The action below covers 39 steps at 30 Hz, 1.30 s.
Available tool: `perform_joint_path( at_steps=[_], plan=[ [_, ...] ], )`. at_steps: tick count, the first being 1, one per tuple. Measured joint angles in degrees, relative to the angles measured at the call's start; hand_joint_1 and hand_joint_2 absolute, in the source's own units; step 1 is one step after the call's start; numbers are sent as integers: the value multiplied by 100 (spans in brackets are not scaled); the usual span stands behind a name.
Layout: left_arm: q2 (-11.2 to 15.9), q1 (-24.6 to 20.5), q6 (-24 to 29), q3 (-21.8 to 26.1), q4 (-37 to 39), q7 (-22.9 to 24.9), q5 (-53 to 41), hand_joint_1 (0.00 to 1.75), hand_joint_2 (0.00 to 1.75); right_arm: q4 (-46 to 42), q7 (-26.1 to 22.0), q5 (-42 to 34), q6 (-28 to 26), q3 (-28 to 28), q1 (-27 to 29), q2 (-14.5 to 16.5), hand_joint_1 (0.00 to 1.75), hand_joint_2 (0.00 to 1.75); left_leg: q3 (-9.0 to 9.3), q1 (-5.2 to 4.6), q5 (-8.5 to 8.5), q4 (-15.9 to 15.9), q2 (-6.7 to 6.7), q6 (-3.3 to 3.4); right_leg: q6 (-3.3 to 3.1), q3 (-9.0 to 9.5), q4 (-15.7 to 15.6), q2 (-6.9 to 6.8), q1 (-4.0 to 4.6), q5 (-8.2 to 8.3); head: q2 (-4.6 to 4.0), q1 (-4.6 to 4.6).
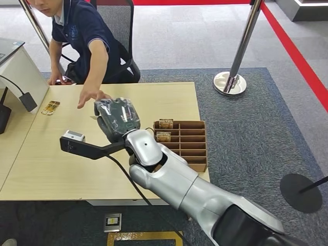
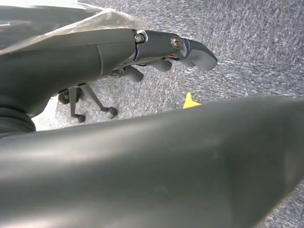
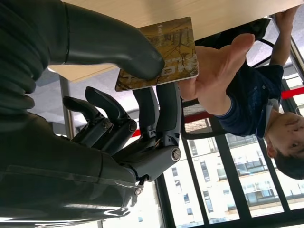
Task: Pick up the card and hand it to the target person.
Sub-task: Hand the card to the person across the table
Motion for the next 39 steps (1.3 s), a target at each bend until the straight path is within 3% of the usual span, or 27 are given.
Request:
perform_joint_path(
  at_steps=[19,21,23,25,30,39],
  plan=[
    [-25,5,13,0,0,5,-16,0,0,404,244,-414,-164,421,-198,0,175,175,0,0,0,0,0,0,0,0,0,0,0,0,0,0],
    [-30,5,14,0,0,5,-16,0,0,425,244,-436,-142,451,-199,0,157,175,0,0,0,0,0,0,0,0,0,0,0,0,0,1],
    [-34,5,17,0,0,6,-16,0,0,438,244,-473,-120,485,-200,0,74,175,0,0,0,0,0,0,0,0,0,0,0,0,0,1],
    [-38,4,23,0,0,6,-16,0,0,444,244,-538,-108,513,-200,0,4,175,0,0,0,0,0,0,0,0,0,0,0,0,0,1],
    [-45,4,26,0,0,26,-37,0,0,447,154,-866,-196,556,-200,0,0,175,0,0,0,0,0,0,0,0,0,0,0,0,0,0],
    [-56,2,37,0,0,106,-74,0,0,489,-313,-1288,-950,454,-206,-1,0,175,1,0,1,0,0,0,0,0,0,0,0,1,0,1]
  ],
)
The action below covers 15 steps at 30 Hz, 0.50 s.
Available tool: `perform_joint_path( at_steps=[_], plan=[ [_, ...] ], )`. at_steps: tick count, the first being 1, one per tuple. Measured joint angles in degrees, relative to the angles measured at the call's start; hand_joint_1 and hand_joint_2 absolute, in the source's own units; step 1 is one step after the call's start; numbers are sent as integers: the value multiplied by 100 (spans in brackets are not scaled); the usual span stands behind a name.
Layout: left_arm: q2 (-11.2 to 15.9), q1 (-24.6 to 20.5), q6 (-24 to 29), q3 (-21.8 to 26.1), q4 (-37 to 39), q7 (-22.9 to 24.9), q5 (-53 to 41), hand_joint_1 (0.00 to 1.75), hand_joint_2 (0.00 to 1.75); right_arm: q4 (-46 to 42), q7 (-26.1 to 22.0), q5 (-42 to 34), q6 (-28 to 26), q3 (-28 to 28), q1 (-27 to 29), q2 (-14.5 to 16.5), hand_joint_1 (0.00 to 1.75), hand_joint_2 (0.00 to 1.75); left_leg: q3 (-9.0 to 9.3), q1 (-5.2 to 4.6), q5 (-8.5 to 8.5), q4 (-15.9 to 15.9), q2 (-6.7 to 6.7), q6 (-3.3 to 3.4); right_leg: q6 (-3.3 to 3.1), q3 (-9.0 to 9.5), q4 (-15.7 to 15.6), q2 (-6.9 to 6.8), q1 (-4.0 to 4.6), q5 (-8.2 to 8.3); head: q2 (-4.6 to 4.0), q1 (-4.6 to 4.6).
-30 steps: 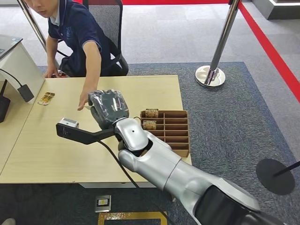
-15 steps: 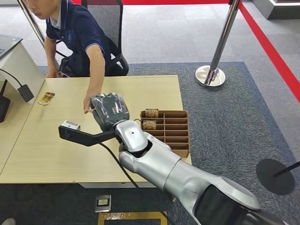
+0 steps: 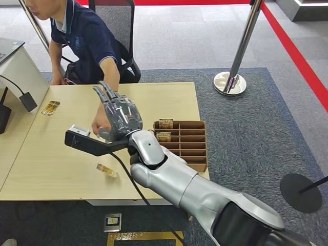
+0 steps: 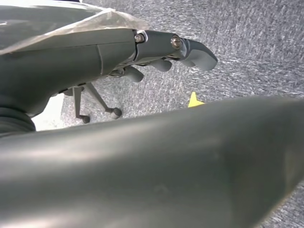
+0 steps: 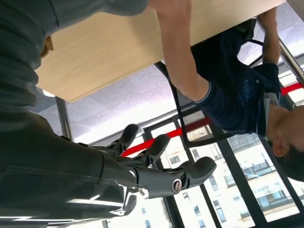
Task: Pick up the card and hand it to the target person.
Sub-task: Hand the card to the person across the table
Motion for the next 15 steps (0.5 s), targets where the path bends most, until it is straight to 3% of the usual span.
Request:
perform_joint_path(
  at_steps=[6,11,15],
  plan=[
    [-30,2,76,20,0,-6,149,0,0,-250,-731,349,-341,-659,442,-73,0,175,1,0,0,0,-1,0,0,1,-2,0,1,0,0,-1],
    [-88,33,110,76,0,-6,214,0,0,-1777,-907,1391,-67,-1827,1968,-388,0,175,-7,0,-4,0,-8,3,2,-1,-11,0,5,-1,0,2],
    [-111,62,93,90,0,0,180,0,0,-3277,-951,1689,132,-2714,3127,-671,0,175,-15,-1,-7,0,-10,3,6,-10,-17,0,4,-4,0,2]
  ],
)
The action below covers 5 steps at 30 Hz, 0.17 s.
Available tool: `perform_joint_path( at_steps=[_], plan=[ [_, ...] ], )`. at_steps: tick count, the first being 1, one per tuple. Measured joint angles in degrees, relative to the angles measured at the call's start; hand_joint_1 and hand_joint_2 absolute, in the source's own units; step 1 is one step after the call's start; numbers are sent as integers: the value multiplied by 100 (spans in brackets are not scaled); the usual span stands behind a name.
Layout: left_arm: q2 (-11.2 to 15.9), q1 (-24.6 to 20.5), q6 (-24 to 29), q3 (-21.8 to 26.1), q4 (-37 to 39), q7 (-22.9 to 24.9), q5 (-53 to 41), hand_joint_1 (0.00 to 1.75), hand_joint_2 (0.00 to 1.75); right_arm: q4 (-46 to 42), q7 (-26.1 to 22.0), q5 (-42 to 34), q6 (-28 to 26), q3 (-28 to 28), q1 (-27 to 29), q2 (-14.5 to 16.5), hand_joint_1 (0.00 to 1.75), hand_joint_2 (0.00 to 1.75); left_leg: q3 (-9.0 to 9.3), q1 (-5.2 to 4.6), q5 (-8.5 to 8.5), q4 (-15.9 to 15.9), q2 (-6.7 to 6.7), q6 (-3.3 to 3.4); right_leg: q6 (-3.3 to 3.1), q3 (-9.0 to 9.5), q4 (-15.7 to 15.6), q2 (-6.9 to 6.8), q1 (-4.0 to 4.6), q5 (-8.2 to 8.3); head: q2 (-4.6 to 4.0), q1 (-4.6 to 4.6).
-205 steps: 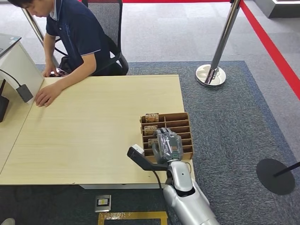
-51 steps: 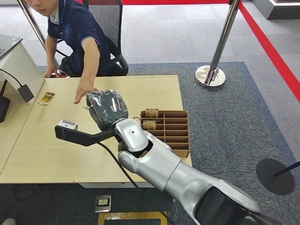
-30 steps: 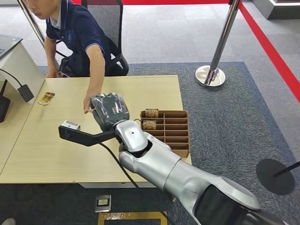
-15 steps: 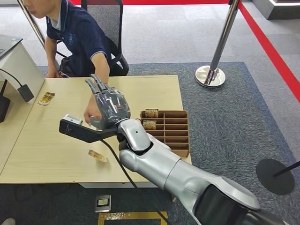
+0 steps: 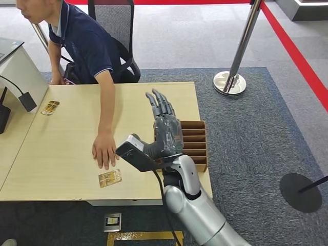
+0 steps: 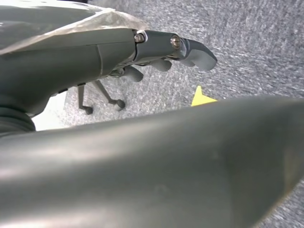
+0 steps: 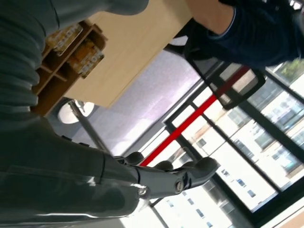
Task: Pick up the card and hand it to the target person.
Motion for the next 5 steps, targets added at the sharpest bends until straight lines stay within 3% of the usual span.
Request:
perform_joint_path(
  at_steps=[5],
  plan=[
    [-9,30,-16,7,0,25,20,0,0,-1901,-356,-504,347,-873,1671,-278,0,175,-5,0,-6,0,-7,6,6,2,-3,-1,-1,-5,0,5]
  ],
)
